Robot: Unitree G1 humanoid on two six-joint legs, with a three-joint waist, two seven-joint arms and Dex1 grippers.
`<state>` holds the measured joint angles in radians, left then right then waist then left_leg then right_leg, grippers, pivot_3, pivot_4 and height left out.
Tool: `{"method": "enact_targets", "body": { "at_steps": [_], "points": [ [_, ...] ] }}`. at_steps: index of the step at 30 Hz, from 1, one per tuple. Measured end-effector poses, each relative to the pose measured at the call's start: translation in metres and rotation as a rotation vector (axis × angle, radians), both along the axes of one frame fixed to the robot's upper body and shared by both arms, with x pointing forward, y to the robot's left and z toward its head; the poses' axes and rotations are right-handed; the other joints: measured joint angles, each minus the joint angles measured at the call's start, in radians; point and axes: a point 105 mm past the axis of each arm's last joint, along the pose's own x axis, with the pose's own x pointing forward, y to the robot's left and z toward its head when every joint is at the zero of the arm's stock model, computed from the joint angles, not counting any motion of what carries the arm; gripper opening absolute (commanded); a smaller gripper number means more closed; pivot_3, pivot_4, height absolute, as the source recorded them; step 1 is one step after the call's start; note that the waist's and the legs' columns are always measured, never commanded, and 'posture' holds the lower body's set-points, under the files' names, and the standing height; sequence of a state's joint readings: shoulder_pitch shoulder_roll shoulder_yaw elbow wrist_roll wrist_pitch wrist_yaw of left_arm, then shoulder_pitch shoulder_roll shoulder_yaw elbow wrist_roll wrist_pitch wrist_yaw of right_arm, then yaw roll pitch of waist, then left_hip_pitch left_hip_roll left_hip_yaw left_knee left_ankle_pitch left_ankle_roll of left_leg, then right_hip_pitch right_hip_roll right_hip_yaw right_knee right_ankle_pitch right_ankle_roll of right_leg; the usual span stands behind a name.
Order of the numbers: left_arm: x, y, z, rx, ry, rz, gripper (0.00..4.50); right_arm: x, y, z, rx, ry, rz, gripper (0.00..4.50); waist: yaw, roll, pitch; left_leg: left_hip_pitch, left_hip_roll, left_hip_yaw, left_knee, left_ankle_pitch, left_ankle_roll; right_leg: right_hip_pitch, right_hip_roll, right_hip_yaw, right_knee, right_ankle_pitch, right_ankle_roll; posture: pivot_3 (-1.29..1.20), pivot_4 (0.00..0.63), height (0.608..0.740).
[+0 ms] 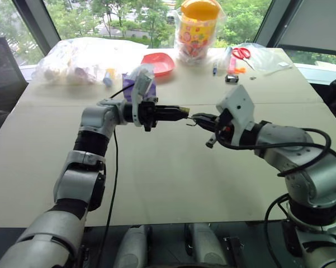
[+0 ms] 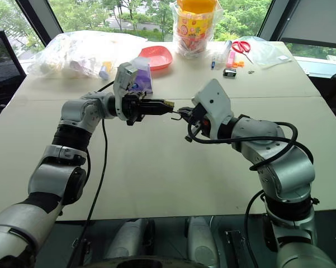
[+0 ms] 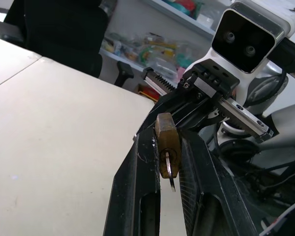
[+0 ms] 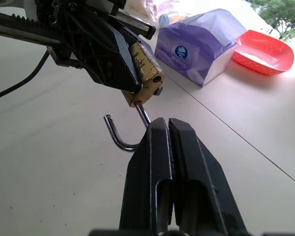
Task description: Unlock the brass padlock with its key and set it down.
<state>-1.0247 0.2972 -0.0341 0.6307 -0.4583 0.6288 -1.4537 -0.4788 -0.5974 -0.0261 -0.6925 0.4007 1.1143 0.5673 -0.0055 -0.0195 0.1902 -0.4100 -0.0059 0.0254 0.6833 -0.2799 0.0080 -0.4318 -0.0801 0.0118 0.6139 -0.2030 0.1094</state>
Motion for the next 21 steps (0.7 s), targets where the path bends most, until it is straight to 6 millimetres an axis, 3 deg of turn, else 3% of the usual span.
{"method": "enact_targets", "body": {
  "at_steps": [3,5,7,12,18,19,21],
  "points": [
    [0.016,-0.001,-0.006,0.008,0.027,0.111,0.02,-0.005,-0.037,-0.045,-0.155,0.117,-0.109,0.08,0.012,0.0,0.0,0.0,-0.001,0.001,0.0,-0.001,0.002,0.001,-0.001,0.001,-0.002,0.0,0.0,0.0,0.15,0.74],
    [0.025,-0.007,-0.017,0.025,0.055,0.17,0.02,-0.007,-0.06,-0.055,-0.26,0.119,-0.17,0.08,0.016,0.0,0.0,0.0,-0.002,0.002,0.001,-0.001,0.002,0.001,-0.002,0.002,-0.002,-0.001,0.0,0.0,0.15,0.74],
    [0.031,-0.016,-0.038,0.058,0.117,0.22,0.02,-0.009,-0.074,-0.051,-0.308,0.093,-0.209,0.08,0.018,0.0,0.0,0.0,-0.002,0.002,0.001,-0.001,0.002,0.001,-0.001,0.002,-0.003,-0.001,0.001,0.0,0.15,0.74],
    [0.026,-0.05,-0.082,0.116,0.298,0.235,0.02,-0.016,-0.065,-0.032,-0.267,0.03,-0.184,0.08,0.015,-0.001,0.0,0.0,0.0,0.002,0.001,-0.001,0.002,0.0,0.001,0.001,-0.002,-0.001,0.001,0.0,0.15,0.74],
    [0.023,-0.068,-0.098,0.169,0.417,0.255,0.02,-0.021,-0.056,-0.029,-0.241,0.038,-0.156,0.08,0.017,-0.001,0.0,0.0,0.0,0.002,0.001,-0.001,0.003,0.0,0.0,0.001,-0.002,-0.001,0.001,0.0,0.15,0.74],
    [0.024,-0.067,-0.1,0.181,0.432,0.27,1.04,-0.021,-0.056,-0.029,-0.241,0.04,-0.158,0.0,0.017,-0.001,0.0,0.0,0.0,0.002,0.001,-0.001,0.003,0.0,0.0,0.001,-0.002,-0.001,0.001,0.0,0.15,0.74],
    [0.025,-0.065,-0.104,0.205,0.459,0.288,1.69,-0.023,-0.055,-0.028,-0.241,0.038,-0.159,0.0,0.017,-0.001,0.0,0.0,0.0,0.001,0.001,-0.001,0.003,0.0,0.0,0.001,-0.002,-0.001,0.001,0.0,0.15,0.74]
  ]
}}
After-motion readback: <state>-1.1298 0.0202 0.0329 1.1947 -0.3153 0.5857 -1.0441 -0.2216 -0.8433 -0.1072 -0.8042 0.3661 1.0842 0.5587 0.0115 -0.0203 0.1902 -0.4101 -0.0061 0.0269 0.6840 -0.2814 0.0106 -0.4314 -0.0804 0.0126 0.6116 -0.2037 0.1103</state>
